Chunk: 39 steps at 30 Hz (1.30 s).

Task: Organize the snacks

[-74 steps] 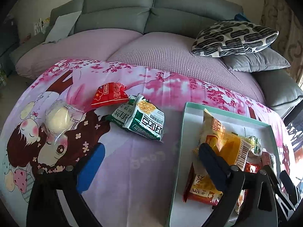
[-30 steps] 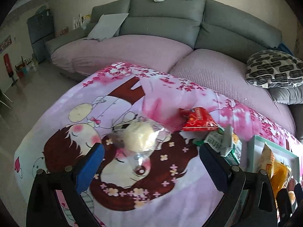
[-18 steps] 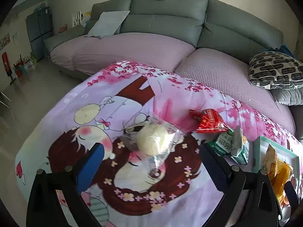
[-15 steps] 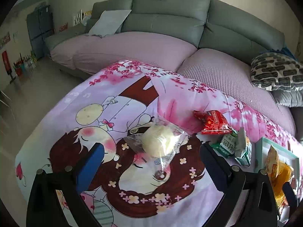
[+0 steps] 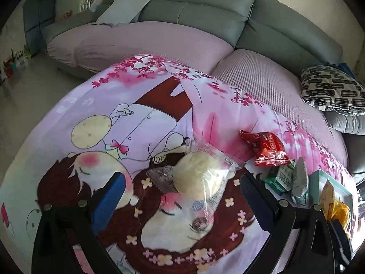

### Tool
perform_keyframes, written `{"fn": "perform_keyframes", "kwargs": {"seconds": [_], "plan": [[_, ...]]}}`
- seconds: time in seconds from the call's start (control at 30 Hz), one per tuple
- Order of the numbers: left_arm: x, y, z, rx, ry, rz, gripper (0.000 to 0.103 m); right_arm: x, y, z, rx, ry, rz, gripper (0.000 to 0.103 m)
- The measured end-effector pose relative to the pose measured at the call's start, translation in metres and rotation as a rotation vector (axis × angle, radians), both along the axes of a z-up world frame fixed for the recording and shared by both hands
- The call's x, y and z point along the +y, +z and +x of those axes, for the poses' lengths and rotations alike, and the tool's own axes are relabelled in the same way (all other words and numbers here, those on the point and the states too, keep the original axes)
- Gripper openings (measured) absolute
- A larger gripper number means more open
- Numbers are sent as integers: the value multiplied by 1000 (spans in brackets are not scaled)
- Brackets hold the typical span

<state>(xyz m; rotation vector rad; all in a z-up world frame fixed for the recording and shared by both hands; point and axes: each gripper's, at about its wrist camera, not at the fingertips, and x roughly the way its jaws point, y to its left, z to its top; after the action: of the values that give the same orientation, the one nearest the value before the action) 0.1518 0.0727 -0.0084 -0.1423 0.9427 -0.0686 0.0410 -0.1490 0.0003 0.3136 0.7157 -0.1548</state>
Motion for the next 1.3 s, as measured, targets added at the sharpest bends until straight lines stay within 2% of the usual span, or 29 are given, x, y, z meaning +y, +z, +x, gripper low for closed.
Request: {"fn": "perform_keyframes", "kwargs": {"seconds": [0.13, 0.27, 0.3, 0.37, 0.6, 0.7, 0.77, 0.9, 0.93, 1.03, 1.3], "plan": [[-5, -9, 4, 6, -40, 40, 100, 6, 0, 16, 15, 1, -38, 100], [-7, -17, 9, 10, -75, 24, 98, 9, -6, 37, 57, 0, -74, 94], [-7, -19, 11, 18, -78, 18, 91, 8, -8, 42, 67, -5, -69, 93], [-8, -25, 16, 34, -76, 15, 85, 5, -13, 51, 77, -13, -49, 89], [-15, -33, 22, 46, -86, 19, 81, -8, -25, 71, 102, -28, 9, 83], [-17, -35, 24, 55, -95, 9, 79, -14, -33, 75, 114, -33, 52, 80], [-18, -37, 25, 62, -102, 10, 77, -16, -39, 77, 124, -32, 79, 75], [-21, -38, 25, 67, -121, -2, 67, -17, -42, 78, 122, -28, 95, 69], [-22, -38, 25, 65, -127, -1, 66, -18, -43, 78, 123, -31, 101, 65], [-23, -37, 24, 62, -141, -12, 56, -20, -44, 77, 115, -35, 106, 60], [-20, -32, 19, 54, -134, 1, 52, -19, -40, 68, 100, -34, 109, 54]]}}
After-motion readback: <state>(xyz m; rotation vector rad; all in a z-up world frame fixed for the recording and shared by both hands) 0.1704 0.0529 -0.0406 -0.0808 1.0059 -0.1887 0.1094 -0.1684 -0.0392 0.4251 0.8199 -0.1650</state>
